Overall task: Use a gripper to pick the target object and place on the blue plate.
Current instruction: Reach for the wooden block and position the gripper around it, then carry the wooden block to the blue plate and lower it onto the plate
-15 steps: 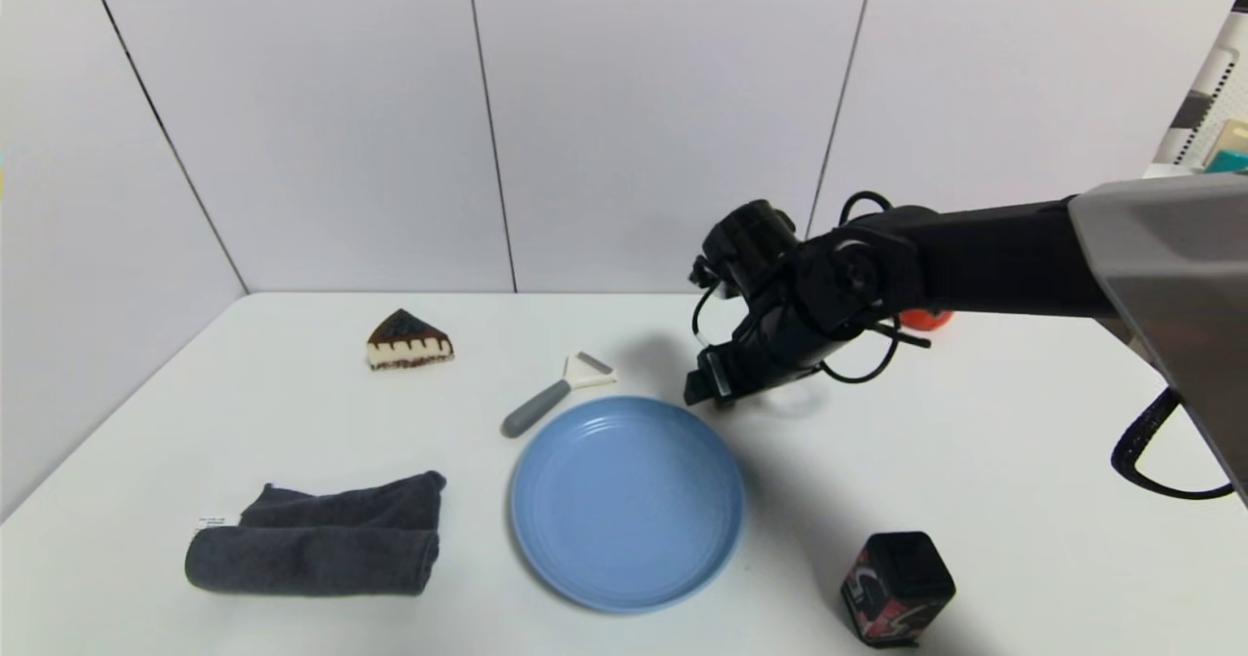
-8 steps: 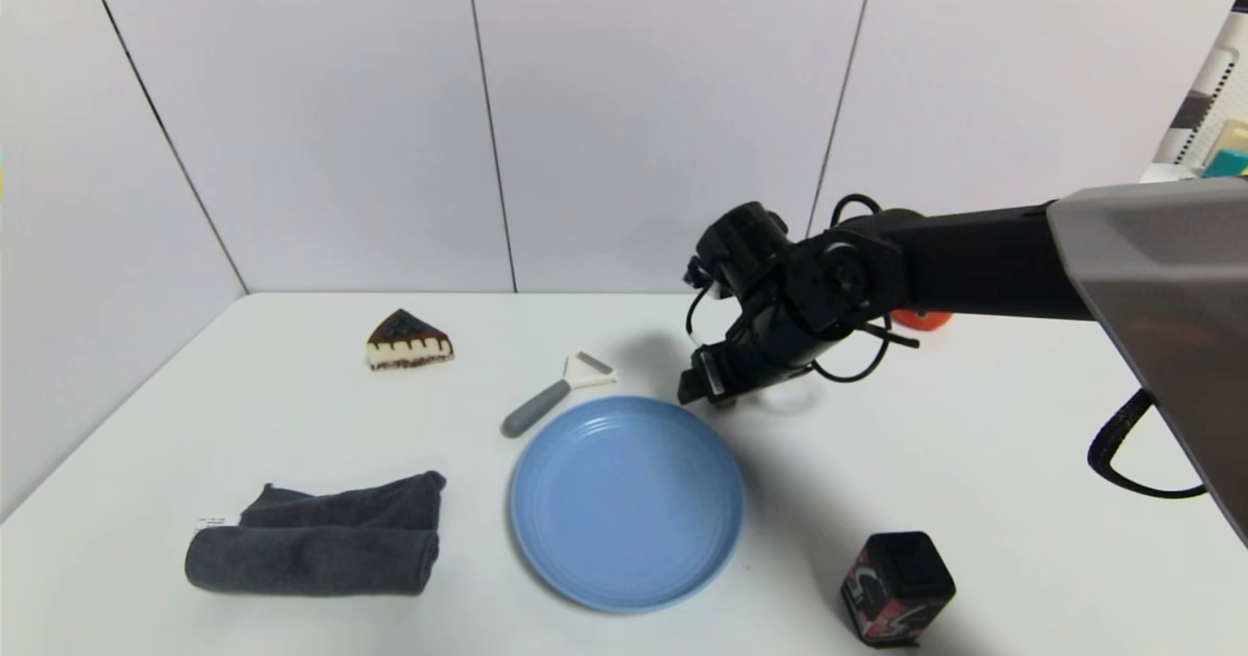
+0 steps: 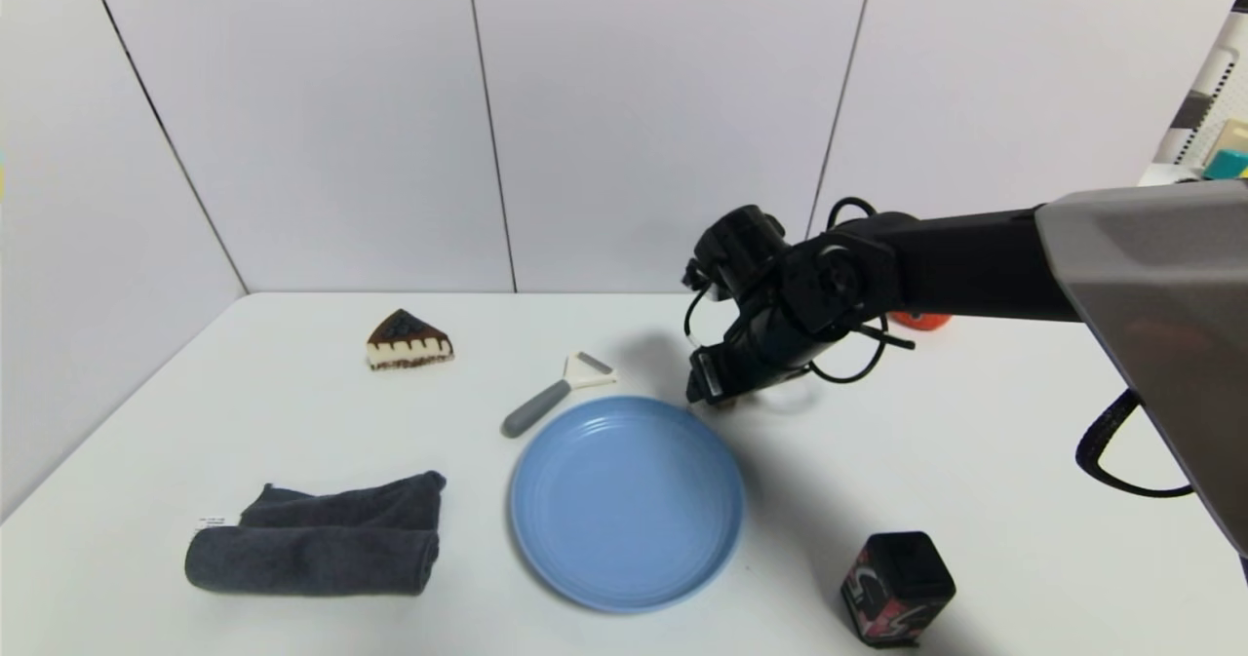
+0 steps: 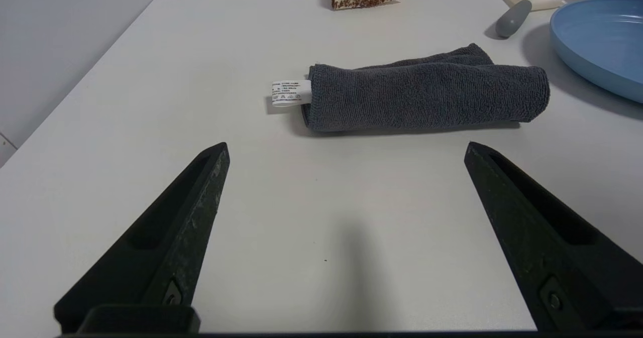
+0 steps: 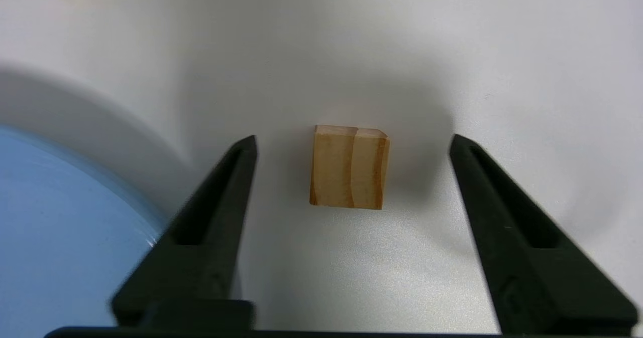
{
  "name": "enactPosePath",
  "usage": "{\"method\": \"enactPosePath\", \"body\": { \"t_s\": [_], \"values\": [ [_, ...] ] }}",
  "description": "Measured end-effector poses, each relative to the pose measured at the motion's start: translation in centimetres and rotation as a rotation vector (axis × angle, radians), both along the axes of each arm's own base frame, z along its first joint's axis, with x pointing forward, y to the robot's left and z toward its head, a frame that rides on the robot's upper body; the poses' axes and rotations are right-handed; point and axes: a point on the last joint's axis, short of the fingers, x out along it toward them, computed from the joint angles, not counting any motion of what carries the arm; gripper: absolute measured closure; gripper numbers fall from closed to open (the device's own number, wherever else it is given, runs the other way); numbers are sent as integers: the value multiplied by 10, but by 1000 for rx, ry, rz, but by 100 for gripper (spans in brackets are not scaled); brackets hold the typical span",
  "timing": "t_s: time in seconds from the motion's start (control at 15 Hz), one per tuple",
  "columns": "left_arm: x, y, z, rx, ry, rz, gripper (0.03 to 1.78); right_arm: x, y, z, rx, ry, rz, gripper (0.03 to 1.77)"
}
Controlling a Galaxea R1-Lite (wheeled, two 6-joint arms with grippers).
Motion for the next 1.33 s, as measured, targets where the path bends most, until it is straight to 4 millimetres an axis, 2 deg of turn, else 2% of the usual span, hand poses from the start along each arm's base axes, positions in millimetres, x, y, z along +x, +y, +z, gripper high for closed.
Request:
{"method": "enactPosePath", "body": {
  "t_s": [0.27, 0.33, 0.67, 0.87, 1.07, 1.2, 1.33],
  "values": [
    [0, 0, 0, 0, 0, 0, 12, 1, 0, -1, -1, 0, -1, 105],
    [0, 0, 0, 0, 0, 0, 12, 2, 0, -1, -1, 0, -2, 141],
    [0, 0, 0, 0, 0, 0, 12, 1, -2, 5, 3, -18, -5, 140],
    [0, 0, 0, 0, 0, 0, 12, -12, -4, 34, 40, -73, 13, 140],
    [0, 0, 0, 0, 0, 0, 12, -48, -2, 82, 125, -150, 89, 140],
    [0, 0, 0, 0, 0, 0, 12, -85, 0, 110, 198, -171, 190, 140],
    [0, 0, 0, 0, 0, 0, 12, -121, 5, 115, 220, -141, 287, 140]
  ]
}}
